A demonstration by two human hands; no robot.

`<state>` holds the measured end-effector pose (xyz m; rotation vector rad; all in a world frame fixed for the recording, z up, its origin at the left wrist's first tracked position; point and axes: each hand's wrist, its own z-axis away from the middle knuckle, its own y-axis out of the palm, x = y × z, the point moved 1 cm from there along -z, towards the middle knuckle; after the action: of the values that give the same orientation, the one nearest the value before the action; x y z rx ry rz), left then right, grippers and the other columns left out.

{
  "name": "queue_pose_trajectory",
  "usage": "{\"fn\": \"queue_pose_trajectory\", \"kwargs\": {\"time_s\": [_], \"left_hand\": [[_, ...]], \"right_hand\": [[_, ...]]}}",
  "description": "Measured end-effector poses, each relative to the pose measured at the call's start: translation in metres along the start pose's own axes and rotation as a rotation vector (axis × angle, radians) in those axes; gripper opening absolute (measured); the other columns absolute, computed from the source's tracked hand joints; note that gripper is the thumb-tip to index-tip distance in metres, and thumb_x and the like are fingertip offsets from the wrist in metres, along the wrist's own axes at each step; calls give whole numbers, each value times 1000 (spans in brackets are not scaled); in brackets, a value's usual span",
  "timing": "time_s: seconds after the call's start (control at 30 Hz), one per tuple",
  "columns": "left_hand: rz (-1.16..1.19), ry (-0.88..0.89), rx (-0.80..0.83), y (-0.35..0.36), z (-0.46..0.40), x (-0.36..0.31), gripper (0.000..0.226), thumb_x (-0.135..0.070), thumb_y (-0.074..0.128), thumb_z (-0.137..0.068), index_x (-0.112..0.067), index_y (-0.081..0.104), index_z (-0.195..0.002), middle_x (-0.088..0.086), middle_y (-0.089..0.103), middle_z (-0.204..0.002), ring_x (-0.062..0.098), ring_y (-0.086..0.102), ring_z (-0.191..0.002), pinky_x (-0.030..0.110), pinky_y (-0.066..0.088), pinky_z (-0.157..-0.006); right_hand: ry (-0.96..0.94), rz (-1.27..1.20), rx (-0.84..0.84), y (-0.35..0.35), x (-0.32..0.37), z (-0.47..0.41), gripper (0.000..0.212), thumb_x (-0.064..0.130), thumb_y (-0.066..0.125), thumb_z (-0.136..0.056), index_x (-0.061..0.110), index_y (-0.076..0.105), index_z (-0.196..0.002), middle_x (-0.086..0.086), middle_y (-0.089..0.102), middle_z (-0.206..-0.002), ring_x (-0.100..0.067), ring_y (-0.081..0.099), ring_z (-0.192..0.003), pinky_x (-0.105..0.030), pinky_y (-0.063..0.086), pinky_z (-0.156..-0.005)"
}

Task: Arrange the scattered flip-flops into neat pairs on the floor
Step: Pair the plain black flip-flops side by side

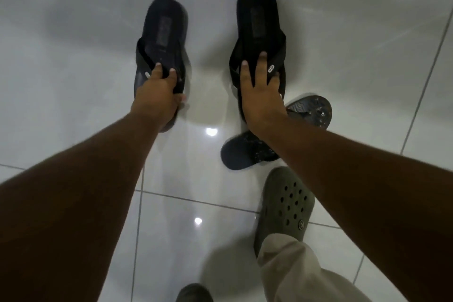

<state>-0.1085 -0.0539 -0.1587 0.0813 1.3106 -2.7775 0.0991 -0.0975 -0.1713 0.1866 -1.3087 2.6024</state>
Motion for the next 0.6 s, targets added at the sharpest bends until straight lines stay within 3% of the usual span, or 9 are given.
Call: {"fn": "queue_pose_trajectory", "kwargs": {"time_s": [0.27, 0.43, 0.5, 0.6], "left_hand": [[-83, 76, -18, 11, 4, -23, 66, -36, 55, -93, -15, 28, -150, 17, 13, -162, 44, 38, -135, 51, 33, -110], [-13, 120, 21, 15, 15, -40, 62, -40, 48, -96, -17, 29, -151, 18, 14, -162, 43, 32, -140, 50, 29, -114], [22, 127, 44, 11, 17, -38, 62, -43, 46, -95, -19, 29, -150, 17, 15, -162, 43, 29, -141, 52, 27, -114], [6, 159, 98, 7, 23, -35, 67, -49, 47, -93, -20, 28, -150, 15, 16, -162, 43, 28, -142, 55, 29, -113]], "right_hand": [[49, -37, 79, 13, 36, 8, 98, 5, 63, -89, 28, -6, -154, -24, -29, -156, -58, 5, -142, -62, 38, -103], [44, -174, 150, 13, 54, 8, 100, 22, 68, -88, 30, -7, -153, -18, -33, -156, -58, 1, -143, -65, 28, -109], [12, -181, 152, 9, 50, 11, 100, 24, 69, -87, 30, -6, -153, -16, -32, -157, -56, 8, -143, -63, 27, -111], [-65, -240, 86, -3, 27, 18, 92, 18, 63, -90, 27, -2, -154, -19, -26, -159, -49, 35, -135, -59, 37, -109]]}}
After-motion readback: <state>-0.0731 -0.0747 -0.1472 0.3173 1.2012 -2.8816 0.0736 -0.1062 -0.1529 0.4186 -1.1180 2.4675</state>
